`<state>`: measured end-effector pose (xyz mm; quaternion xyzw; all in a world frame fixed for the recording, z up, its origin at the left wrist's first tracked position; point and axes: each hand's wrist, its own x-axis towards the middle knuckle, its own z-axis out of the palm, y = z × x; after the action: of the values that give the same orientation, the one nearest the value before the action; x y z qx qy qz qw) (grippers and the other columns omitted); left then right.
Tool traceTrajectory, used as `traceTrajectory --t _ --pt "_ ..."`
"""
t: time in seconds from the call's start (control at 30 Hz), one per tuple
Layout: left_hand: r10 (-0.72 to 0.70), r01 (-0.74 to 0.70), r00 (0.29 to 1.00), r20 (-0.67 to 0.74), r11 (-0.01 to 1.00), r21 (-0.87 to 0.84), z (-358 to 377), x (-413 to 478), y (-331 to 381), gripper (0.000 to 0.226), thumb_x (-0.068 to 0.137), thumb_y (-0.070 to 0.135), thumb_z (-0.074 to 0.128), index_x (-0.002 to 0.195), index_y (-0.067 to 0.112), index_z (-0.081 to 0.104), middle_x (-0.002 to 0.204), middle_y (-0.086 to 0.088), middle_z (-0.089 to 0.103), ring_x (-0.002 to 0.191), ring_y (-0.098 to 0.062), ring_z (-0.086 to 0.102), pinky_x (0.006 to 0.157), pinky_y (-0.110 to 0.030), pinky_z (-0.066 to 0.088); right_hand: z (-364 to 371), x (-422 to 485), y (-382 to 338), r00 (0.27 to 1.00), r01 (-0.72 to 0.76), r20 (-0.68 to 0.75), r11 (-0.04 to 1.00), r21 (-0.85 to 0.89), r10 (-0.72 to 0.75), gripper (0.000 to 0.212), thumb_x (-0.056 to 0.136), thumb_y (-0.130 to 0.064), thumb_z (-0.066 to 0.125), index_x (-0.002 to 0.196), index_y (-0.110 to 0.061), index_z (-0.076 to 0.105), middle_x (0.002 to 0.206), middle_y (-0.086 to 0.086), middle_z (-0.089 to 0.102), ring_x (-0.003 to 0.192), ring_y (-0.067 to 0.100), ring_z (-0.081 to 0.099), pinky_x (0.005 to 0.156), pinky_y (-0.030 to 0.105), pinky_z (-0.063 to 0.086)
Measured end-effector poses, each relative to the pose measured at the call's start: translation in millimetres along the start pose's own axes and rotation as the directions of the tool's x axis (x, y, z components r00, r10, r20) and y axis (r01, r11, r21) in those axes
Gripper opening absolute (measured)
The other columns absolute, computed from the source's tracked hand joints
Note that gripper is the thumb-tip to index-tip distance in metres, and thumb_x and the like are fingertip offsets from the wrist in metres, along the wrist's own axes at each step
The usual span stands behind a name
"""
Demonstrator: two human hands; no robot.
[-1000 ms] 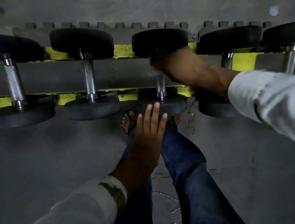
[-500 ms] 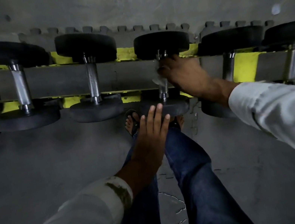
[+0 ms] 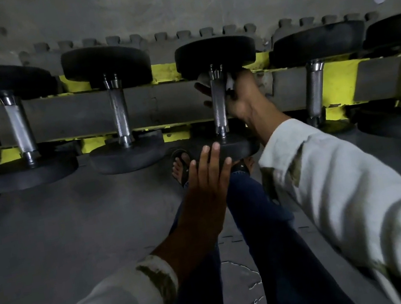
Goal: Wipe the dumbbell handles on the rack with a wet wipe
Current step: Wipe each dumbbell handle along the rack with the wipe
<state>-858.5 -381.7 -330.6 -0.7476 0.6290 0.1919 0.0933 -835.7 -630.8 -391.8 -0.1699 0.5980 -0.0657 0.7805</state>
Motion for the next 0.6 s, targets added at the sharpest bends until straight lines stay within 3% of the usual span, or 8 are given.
traceTrajectory --t 0.07,0.1,0.2,0.27,0.33,0.4,0.5,0.6 --pt "-0.008 0.008 1.000 -0.009 1.000 -0.019 -1.7 -0.3 1.2 0.075 0.102 0.029 0.051 0.160 0.001 0.013 0.165 -0.033 0.014 0.152 -0.050 0.021 0.118 -0.059 0.033 1.6 -1.3 7.3 0.998 0.046 -0.039 0.994 0.095 -0.043 0.043 0.100 -0.032 0.042 0.124 -0.003 0.062 0.110 0.016 0.069 0.095 0.031 0.067 0.072 0.034 0.053" --pt "-0.013 0.013 1.000 -0.011 1.000 -0.025 -2.7 -0.1 1.3 0.076 0.101 0.029 0.053 0.160 0.001 0.014 0.165 -0.033 0.014 0.152 -0.050 0.021 0.119 -0.059 0.032 3.1 -3.6 13.4 0.988 0.134 -0.097 0.984 0.114 -0.123 0.039 0.093 -0.027 0.053 0.117 0.001 0.065 0.106 0.019 0.067 0.091 0.030 0.065 0.067 0.033 0.053" --pt "-0.016 0.016 1.000 0.010 1.000 -0.003 -3.2 0.0 1.3 0.077 0.101 0.030 0.051 0.160 0.001 0.011 0.165 -0.034 0.011 0.152 -0.050 0.018 0.121 -0.060 0.028 4.7 -15.2 28.5 0.829 0.430 -0.239 0.849 -0.306 -0.506 0.012 0.084 -0.019 0.065 0.082 -0.008 0.070 0.079 0.005 0.069 0.076 0.017 0.061 0.068 0.033 0.049" --pt "-0.018 0.018 1.000 0.015 1.000 0.006 -2.3 0.3 0.6 0.078 0.102 0.034 0.049 0.160 0.001 0.010 0.165 -0.033 0.011 0.152 -0.050 0.019 0.122 -0.059 0.026 3.3 -24.5 32.9 0.711 0.444 -0.170 0.624 -0.643 -0.682 0.012 0.089 -0.017 0.065 0.092 -0.009 0.073 0.085 0.002 0.073 0.079 0.014 0.066 0.071 0.030 0.051" --pt "-0.019 0.018 0.999 0.034 0.999 0.027 -2.9 0.4 1.2 0.081 0.103 0.038 0.046 0.160 0.000 0.001 0.165 -0.034 0.006 0.153 -0.050 0.015 0.123 -0.059 0.024 -0.5 -30.9 31.9 0.596 0.420 -0.062 0.376 -0.826 -0.801 0.013 0.090 -0.016 0.063 0.097 -0.009 0.071 0.094 0.006 0.073 0.087 0.022 0.067 0.074 0.031 0.050" --pt "-0.019 0.017 0.998 0.053 0.999 0.049 -3.4 0.0 2.5 0.080 0.106 0.038 0.040 0.158 -0.001 -0.008 0.165 -0.035 0.000 0.154 -0.050 0.012 0.124 -0.059 0.023 -7.4 -36.0 31.7 0.512 0.462 0.143 0.132 -0.877 -0.847 0.014 0.090 -0.016 0.059 0.098 -0.008 0.068 0.101 0.011 0.067 0.091 0.027 0.063 0.072 0.028 0.045" --pt "-0.028 0.024 0.997 0.076 0.999 0.041 -4.4 -0.5 4.3 0.080 0.109 0.036 0.035 0.155 -0.003 -0.016 0.164 -0.037 -0.008 0.153 -0.052 0.005 0.124 -0.059 0.019 -17.1 -37.8 31.8 0.447 0.471 0.521 -0.304 -0.828 -0.727 0.022 0.092 -0.023 0.057 0.111 -0.016 0.067 0.120 0.008 0.060 0.101 0.028 0.061 0.066 0.034 0.051" --pt "-0.022 0.017 0.995 0.095 0.999 0.052 -6.6 -0.4 3.5 0.081 0.109 0.037 0.035 0.154 -0.003 -0.020 0.162 -0.038 -0.012 0.153 -0.052 0.002 0.124 -0.059 0.020 -17.7 -28.1 23.7 0.444 0.457 0.677 -0.501 -0.734 -0.587 0.028 0.095 -0.025 0.059 0.120 -0.017 0.067 0.122 0.004 0.066 0.094 0.029 0.068 0.058 0.037 0.057"
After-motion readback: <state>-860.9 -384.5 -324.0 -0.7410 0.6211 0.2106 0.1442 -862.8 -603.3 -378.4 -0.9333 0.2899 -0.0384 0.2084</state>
